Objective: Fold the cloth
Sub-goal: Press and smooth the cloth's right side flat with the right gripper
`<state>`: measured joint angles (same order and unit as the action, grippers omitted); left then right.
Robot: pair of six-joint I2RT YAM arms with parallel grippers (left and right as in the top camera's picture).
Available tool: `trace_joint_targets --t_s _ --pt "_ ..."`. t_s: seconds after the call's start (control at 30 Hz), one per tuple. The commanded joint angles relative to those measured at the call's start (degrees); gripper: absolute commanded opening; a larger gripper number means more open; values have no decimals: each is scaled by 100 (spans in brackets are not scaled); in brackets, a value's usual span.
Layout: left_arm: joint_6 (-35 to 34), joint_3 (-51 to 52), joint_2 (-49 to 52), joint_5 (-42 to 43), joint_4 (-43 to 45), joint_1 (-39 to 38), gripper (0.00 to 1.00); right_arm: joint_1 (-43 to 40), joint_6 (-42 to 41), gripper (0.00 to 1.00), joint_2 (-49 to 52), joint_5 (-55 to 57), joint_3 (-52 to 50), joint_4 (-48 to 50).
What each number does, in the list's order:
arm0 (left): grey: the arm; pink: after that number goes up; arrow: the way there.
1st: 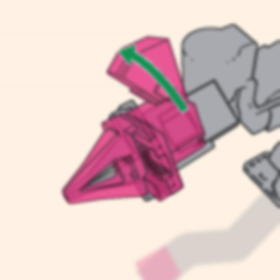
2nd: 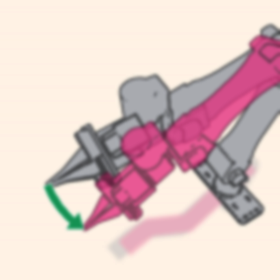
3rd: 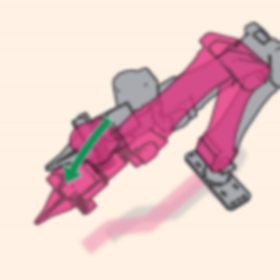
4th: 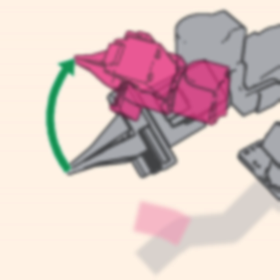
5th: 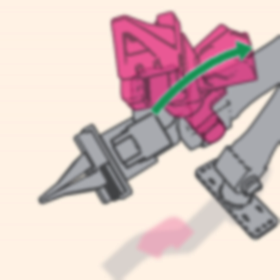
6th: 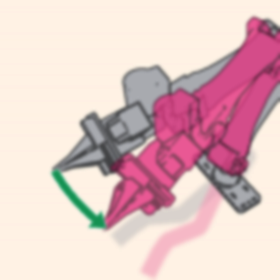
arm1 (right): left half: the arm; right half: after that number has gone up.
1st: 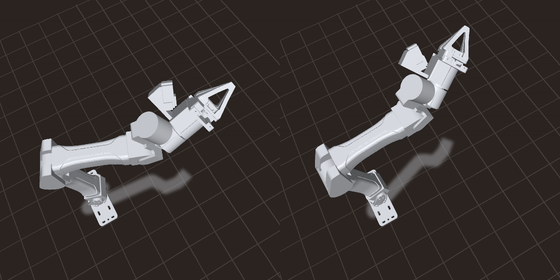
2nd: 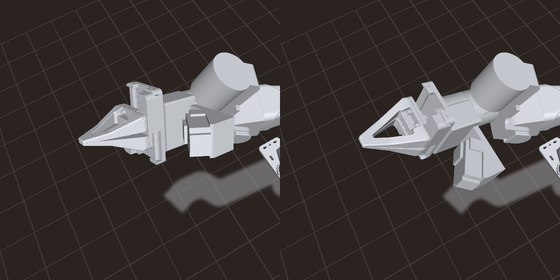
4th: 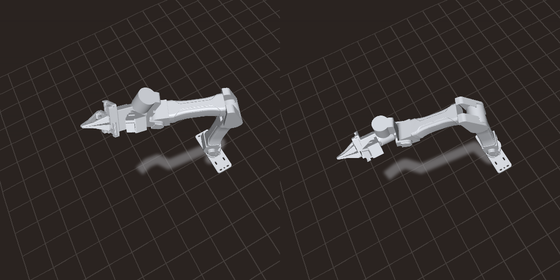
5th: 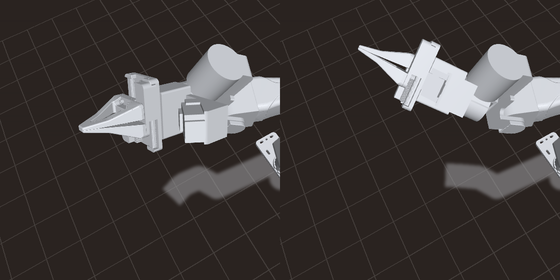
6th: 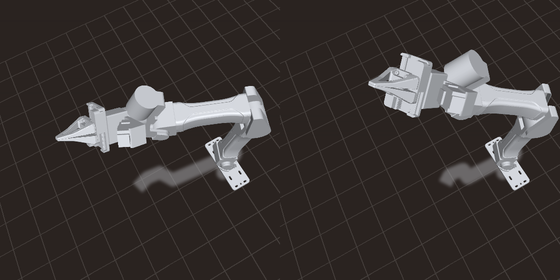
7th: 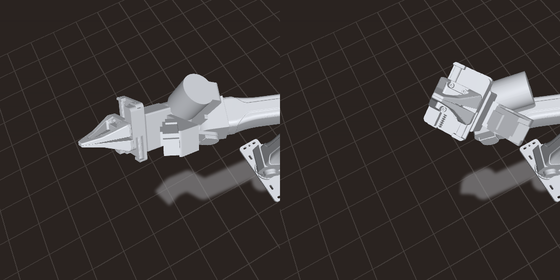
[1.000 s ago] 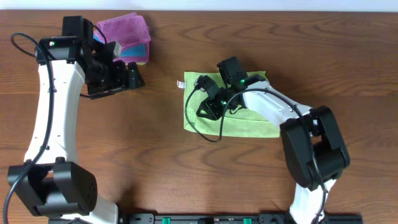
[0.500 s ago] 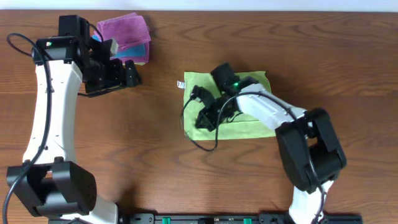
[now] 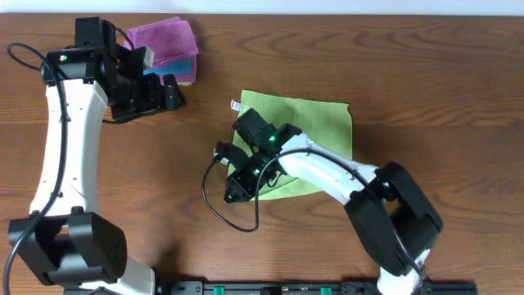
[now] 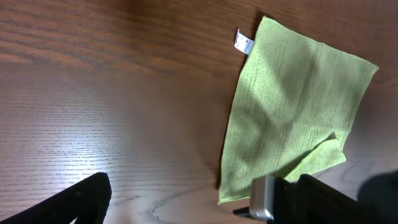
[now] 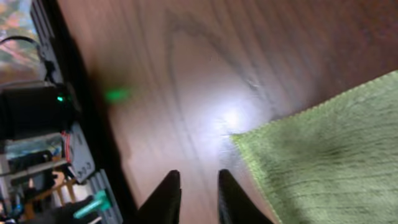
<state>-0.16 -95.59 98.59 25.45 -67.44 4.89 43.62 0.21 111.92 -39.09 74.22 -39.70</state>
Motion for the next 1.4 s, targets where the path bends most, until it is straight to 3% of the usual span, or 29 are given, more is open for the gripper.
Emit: trace_joint_targets --t_s 0.0,0.07,0.13,0.2,0.23,0.33,0.83,1.37 --pt "17 -107 -101 -17 17 46 95 72 -321 31 -339 -140 76 -48" --pt "17 -107 -101 -15 28 46 96 83 -387 41 -496 -9 76 -160" --pt "17 -107 -101 -17 24 46 95 83 -627 42 -662 649 76 -306" --pt "-24 -107 -101 -11 13 46 95 46 -925 54 -848 1735 76 -503" --pt "-61 -107 -101 2 4 46 96 7 -938 69 -920 2090 76 -590" --pt "-70 -107 -101 81 -7 46 95 -249 -758 77 -1014 2647 76 -885" --pt "-42 -105 -98 529 -170 28 95 -2570 732 75 -1001 2682 -35 -1862" --pt "0 -105 -98 614 -155 28 95 -3115 1016 67 -990 2387 -866 -1491"
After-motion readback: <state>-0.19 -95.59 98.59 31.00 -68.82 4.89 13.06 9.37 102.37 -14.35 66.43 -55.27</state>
